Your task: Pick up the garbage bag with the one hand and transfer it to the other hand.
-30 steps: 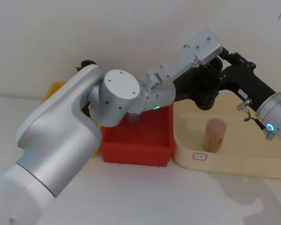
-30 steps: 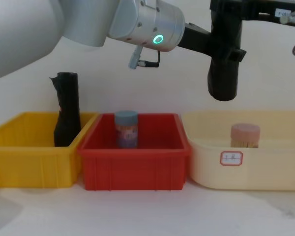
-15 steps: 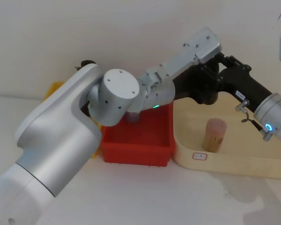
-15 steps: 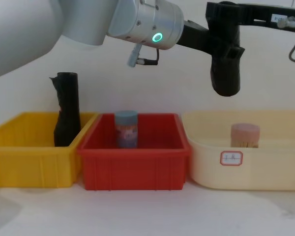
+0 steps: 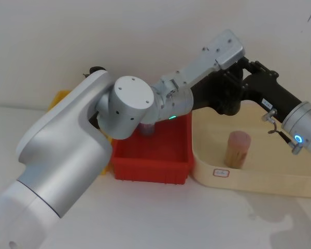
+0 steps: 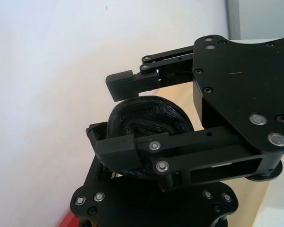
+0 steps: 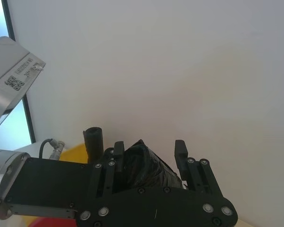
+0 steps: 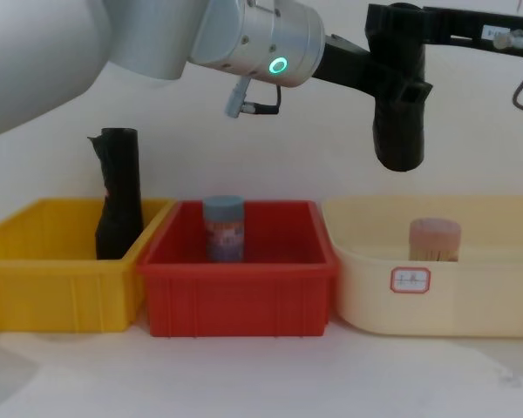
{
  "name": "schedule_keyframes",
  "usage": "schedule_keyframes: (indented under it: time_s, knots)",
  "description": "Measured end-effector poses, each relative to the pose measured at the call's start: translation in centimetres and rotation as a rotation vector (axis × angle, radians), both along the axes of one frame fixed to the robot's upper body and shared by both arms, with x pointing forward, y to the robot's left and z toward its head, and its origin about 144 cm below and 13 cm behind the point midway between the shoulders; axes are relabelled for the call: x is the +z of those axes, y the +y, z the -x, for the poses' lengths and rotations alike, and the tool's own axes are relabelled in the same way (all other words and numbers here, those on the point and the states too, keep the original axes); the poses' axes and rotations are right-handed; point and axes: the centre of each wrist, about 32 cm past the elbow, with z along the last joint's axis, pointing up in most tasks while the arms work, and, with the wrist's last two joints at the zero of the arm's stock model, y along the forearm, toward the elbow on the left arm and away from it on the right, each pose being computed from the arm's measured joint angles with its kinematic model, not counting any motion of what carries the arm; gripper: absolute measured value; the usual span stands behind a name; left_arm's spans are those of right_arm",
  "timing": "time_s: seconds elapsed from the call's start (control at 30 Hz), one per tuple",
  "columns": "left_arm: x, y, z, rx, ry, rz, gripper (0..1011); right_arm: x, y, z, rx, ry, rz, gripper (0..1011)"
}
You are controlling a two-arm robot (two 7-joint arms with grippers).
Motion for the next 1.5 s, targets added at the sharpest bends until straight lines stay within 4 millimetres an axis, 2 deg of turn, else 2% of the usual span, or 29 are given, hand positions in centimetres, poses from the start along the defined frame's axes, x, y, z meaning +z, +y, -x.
schedule_keyframes:
  time_s: [0.2, 0.3, 0.43, 0.57, 0.67, 0.8, 1.5]
  knots:
    - [0.03, -0.01, 0.02, 0.000, -0.002, 0.001, 488, -0.04, -0.11, -0.13, -0.001, 0.003, -0.001, 644]
    - [0.11, -0.02, 0.04, -0.001, -0.005, 0.003, 609, -0.19, -0.21, -0.21, -0.006, 0.009, 0.001, 726]
    - [0.12, -0.01, 0.03, -0.001, -0.006, 0.004, 687, -0.18, -0.22, -0.23, -0.006, 0.009, 0.000, 829]
    - [0.12, 0.00, 0.03, 0.000, -0.006, 0.003, 835, -0.12, -0.22, -0.26, -0.005, 0.008, -0.001, 943]
    - [0.11, 0.00, 0.03, 0.000, -0.005, 0.003, 904, -0.10, -0.22, -0.28, -0.004, 0.007, -0.001, 1001]
    - [0.09, 0.01, 0.02, 0.000, -0.005, 0.003, 998, -0.09, -0.22, -0.29, -0.003, 0.007, -0.002, 999]
    - [0.01, -0.02, 0.02, 0.000, -0.001, 0.000, 1001, -0.03, -0.23, -0.32, -0.001, 0.005, -0.003, 1000]
